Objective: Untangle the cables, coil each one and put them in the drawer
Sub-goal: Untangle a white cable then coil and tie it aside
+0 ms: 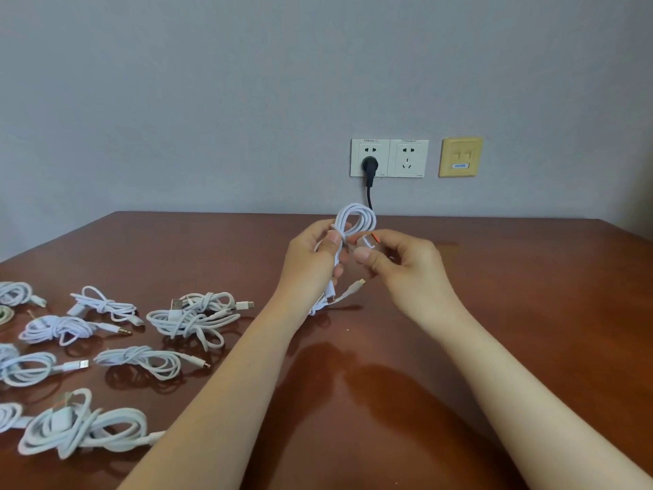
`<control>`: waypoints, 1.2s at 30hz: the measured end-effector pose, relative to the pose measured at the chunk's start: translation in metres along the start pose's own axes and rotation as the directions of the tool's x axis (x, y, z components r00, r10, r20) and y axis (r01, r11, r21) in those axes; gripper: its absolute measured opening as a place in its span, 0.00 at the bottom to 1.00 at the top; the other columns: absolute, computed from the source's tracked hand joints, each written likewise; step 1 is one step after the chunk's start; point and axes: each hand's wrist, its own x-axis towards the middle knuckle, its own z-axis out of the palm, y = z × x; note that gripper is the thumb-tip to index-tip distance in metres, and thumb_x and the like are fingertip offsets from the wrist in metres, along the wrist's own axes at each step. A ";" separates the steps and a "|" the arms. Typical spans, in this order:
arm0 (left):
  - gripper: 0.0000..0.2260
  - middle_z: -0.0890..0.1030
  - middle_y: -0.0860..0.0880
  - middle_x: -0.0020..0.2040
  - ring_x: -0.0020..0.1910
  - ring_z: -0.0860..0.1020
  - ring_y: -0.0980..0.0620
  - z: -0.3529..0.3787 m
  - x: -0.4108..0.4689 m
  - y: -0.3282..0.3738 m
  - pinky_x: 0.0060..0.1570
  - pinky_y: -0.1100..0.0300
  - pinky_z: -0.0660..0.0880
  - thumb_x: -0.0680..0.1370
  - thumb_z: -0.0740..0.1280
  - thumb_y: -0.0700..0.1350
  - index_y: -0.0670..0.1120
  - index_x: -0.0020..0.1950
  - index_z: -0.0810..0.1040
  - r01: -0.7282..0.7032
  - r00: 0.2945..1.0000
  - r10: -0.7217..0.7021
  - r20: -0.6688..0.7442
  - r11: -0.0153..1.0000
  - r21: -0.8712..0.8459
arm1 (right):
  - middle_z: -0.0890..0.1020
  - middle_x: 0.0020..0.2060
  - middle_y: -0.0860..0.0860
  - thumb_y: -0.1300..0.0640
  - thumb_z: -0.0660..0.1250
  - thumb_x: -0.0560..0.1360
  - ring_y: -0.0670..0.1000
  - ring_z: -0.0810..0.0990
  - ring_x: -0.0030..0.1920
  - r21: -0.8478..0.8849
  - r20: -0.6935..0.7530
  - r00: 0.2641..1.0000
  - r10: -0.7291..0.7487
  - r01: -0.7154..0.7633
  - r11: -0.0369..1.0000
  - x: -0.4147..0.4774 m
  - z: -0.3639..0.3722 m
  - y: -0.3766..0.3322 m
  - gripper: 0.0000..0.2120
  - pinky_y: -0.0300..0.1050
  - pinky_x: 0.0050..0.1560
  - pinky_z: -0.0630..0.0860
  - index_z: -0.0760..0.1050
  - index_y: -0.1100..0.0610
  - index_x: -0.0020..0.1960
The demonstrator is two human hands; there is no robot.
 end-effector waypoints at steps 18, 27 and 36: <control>0.12 0.75 0.51 0.37 0.26 0.70 0.56 0.028 -0.011 0.004 0.48 0.46 0.77 0.82 0.56 0.40 0.52 0.43 0.74 0.091 0.995 -0.094 -0.029 0.992 -0.087 | 0.73 0.22 0.47 0.55 0.66 0.75 0.47 0.70 0.27 0.320 -0.286 0.912 0.294 -0.199 0.926 0.004 0.002 -0.001 0.15 0.40 0.33 0.69 0.79 0.54 0.31; 0.11 0.77 0.50 0.39 0.27 0.72 0.56 0.030 -0.013 -0.001 0.36 0.57 0.73 0.81 0.56 0.38 0.50 0.46 0.75 0.146 0.983 -0.164 -0.083 0.971 -0.188 | 0.78 0.29 0.62 0.54 0.64 0.76 0.64 0.77 0.38 -0.159 -0.320 0.939 0.125 -0.183 0.970 0.006 0.000 -0.006 0.17 0.46 0.40 0.73 0.77 0.64 0.33; 0.16 0.77 0.53 0.39 0.35 0.72 0.54 0.026 -0.016 -0.004 0.43 0.55 0.75 0.79 0.57 0.35 0.56 0.47 0.75 -0.007 0.999 0.007 0.031 1.000 -0.004 | 0.72 0.15 0.48 0.50 0.66 0.74 0.52 0.74 0.31 -0.255 -0.171 0.941 0.291 -0.328 0.910 0.007 -0.013 -0.005 0.22 0.44 0.38 0.71 0.73 0.54 0.23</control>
